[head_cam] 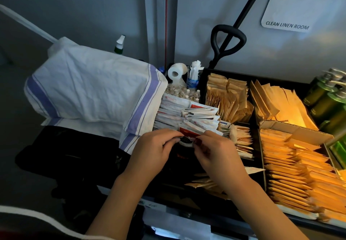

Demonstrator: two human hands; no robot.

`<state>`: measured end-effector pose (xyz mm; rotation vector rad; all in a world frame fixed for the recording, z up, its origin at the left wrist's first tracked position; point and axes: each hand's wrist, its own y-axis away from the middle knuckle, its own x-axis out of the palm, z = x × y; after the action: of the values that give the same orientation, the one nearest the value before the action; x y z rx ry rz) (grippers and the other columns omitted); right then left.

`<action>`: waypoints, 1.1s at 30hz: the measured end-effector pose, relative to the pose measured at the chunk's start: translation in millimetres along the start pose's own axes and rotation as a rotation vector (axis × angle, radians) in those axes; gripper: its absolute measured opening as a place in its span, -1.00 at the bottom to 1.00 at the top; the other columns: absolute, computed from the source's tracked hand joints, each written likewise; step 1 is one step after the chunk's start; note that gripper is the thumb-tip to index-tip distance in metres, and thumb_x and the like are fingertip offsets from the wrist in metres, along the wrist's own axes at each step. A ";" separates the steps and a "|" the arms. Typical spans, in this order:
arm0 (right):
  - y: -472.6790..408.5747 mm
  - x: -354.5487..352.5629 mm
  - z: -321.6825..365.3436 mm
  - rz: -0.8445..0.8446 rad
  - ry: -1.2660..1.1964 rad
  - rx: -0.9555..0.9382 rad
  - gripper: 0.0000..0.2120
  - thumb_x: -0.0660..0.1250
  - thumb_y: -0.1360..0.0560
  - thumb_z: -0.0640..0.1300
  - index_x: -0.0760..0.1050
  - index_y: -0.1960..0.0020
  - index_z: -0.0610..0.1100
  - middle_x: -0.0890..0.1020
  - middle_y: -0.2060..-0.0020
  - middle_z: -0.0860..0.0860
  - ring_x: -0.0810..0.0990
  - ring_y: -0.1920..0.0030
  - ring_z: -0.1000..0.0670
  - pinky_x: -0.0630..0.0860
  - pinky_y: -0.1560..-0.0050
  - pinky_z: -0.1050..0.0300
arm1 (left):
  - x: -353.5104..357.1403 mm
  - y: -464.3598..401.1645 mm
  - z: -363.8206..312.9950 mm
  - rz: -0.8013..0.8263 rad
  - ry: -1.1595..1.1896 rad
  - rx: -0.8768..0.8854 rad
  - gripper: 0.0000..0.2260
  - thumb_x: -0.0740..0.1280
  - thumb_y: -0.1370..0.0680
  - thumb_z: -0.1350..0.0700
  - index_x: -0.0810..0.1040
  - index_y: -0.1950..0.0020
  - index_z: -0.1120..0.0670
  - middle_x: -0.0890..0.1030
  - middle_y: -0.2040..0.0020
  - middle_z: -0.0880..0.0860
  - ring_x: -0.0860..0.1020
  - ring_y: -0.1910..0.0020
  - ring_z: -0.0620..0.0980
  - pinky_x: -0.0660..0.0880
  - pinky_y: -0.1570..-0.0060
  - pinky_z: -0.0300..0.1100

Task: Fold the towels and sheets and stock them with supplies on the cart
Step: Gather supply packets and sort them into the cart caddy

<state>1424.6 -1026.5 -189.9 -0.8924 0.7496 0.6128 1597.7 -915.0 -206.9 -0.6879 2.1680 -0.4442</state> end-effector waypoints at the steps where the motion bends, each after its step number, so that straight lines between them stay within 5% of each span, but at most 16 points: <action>1: -0.6 0.0 -0.8 -0.032 -0.001 -0.003 -0.91 0.44 -0.52 -0.25 0.66 0.02 -0.10 0.59 0.16 0.10 0.57 0.16 0.06 0.47 0.15 0.23 | 0.1 -1.1 0.9 -0.013 0.008 -0.002 -0.82 0.44 -0.59 0.21 0.72 -0.16 0.03 0.71 -0.04 -0.14 0.65 -0.06 -0.22 0.58 -0.10 -0.21; 6: -3.2 5.3 -8.4 0.152 0.013 0.062 -0.89 0.47 -0.48 -0.22 0.71 0.02 -0.06 0.66 0.15 0.09 0.63 0.13 0.02 0.44 0.16 0.22 | 1.6 -2.0 6.4 0.125 -0.087 -0.077 -0.81 0.43 -0.58 0.21 0.73 -0.12 -0.03 0.72 -0.01 -0.14 0.65 0.00 -0.18 0.60 -0.04 -0.09; 12: -5.9 14.0 -7.6 0.287 -0.017 0.125 -0.77 0.38 -0.57 -0.12 0.70 -0.17 0.06 0.73 -0.02 0.10 0.66 -0.04 0.01 0.59 -0.08 0.06 | 3.5 -2.8 10.5 0.268 -0.190 -0.167 -0.80 0.36 -0.62 0.21 0.72 -0.13 -0.02 0.70 -0.04 -0.06 0.62 -0.02 -0.08 0.57 -0.05 -0.03; 17: -3.5 7.7 -1.6 0.236 0.139 0.090 -0.79 0.27 -0.61 0.03 0.62 -0.17 0.11 0.71 0.06 0.11 0.66 0.06 -0.02 0.59 0.13 0.02 | 2.5 -4.6 3.3 0.328 -0.231 -0.224 -0.82 0.29 -0.67 0.00 0.67 -0.16 -0.11 0.68 -0.05 -0.12 0.60 -0.03 -0.14 0.55 -0.04 -0.08; 22: -4.5 11.3 1.0 0.343 0.231 0.087 -0.75 0.19 -0.64 -0.03 0.63 -0.15 0.08 0.70 0.03 0.06 0.66 0.00 -0.07 0.58 0.05 0.01 | 7.0 7.9 1.8 0.435 -0.409 -0.219 -0.61 0.00 -0.72 -0.15 0.61 -0.06 -0.10 0.62 0.08 -0.07 0.55 0.05 -0.03 0.46 -0.05 -0.02; 25: -7.7 14.5 -0.2 0.396 0.246 0.120 -0.73 0.19 -0.64 -0.06 0.63 -0.19 0.08 0.70 0.00 0.04 0.66 -0.01 -0.09 0.59 0.02 0.02 | 14.6 5.7 3.9 0.373 -0.361 -0.229 -0.71 0.13 -0.72 -0.05 0.66 -0.10 -0.10 0.66 0.02 -0.06 0.58 -0.01 0.00 0.47 -0.08 -0.04; 29: -5.6 11.2 -4.0 0.453 0.228 0.150 -0.73 0.19 -0.63 -0.07 0.62 -0.20 0.10 0.70 0.01 0.04 0.65 0.00 -0.09 0.60 0.04 -0.01 | 13.4 8.1 3.7 0.217 -0.138 -0.232 -0.84 0.37 -0.64 0.04 0.73 -0.14 -0.10 0.71 -0.04 -0.19 0.62 -0.04 -0.24 0.55 -0.09 -0.23; 33: -3.1 16.8 -5.0 0.507 0.201 0.160 -0.71 0.19 -0.63 -0.09 0.61 -0.23 0.09 0.69 -0.01 0.01 0.65 -0.02 -0.12 0.61 0.02 -0.05 | 9.8 15.7 5.0 0.305 -0.216 -0.235 -0.80 0.28 -0.67 -0.08 0.69 -0.17 -0.16 0.70 0.00 -0.21 0.60 0.01 -0.21 0.53 -0.07 -0.16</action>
<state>1435.3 -1029.6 -203.8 -0.6196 1.2067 0.9014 1591.3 -909.0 -224.0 -0.4916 2.0884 0.0447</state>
